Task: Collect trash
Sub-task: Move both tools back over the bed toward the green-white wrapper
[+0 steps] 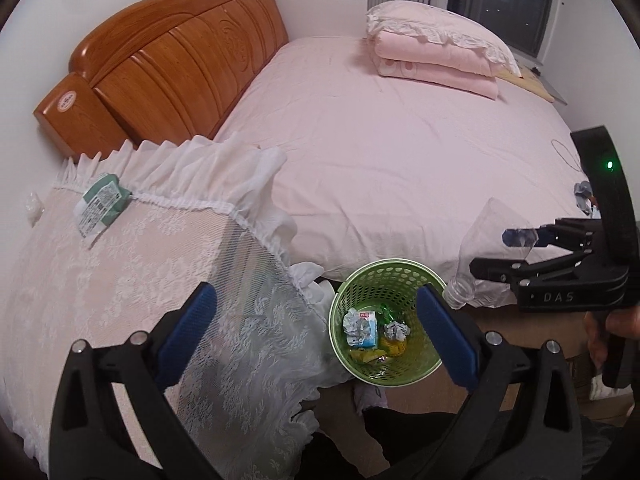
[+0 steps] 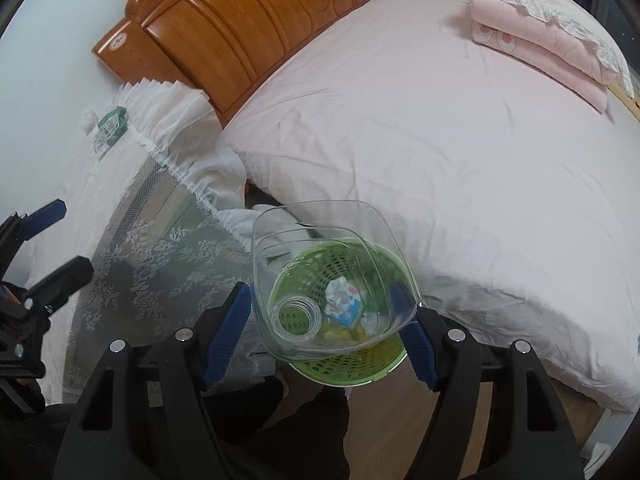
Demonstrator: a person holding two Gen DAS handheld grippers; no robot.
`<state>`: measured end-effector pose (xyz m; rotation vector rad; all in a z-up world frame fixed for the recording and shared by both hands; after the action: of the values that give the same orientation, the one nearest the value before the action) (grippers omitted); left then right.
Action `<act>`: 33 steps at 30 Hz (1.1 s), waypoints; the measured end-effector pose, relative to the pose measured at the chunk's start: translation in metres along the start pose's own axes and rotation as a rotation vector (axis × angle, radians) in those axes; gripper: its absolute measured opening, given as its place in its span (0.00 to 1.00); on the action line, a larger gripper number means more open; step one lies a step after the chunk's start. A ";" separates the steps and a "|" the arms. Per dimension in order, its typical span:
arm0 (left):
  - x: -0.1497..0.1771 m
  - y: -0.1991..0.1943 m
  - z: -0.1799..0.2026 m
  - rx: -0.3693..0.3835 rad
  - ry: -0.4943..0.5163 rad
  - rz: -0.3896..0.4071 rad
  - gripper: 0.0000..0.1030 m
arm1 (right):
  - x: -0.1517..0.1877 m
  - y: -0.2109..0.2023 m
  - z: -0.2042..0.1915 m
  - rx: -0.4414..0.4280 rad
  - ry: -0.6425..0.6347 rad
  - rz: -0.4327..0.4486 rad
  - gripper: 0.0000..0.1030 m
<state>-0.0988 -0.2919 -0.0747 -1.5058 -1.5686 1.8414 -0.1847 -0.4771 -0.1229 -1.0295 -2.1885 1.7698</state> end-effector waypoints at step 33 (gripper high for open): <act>0.040 -0.032 -0.089 -0.199 -0.286 0.006 0.92 | -0.032 0.026 -0.088 -0.065 -0.216 -0.030 0.97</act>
<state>-0.0536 -0.2013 -0.0552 -1.3720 -1.9292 2.0280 -0.1050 -0.4230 -0.1108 -0.8488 -2.3872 1.8877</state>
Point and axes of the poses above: each gripper's, at about its wrist camera, not at the fingertips, and y roughly the way its jaws point, z to its right, x to its underside, the point moved 1 cm from there along y, roughly the way its jaws point, and after that the axes turned 10 degrees about y, right-handed, at the moved point
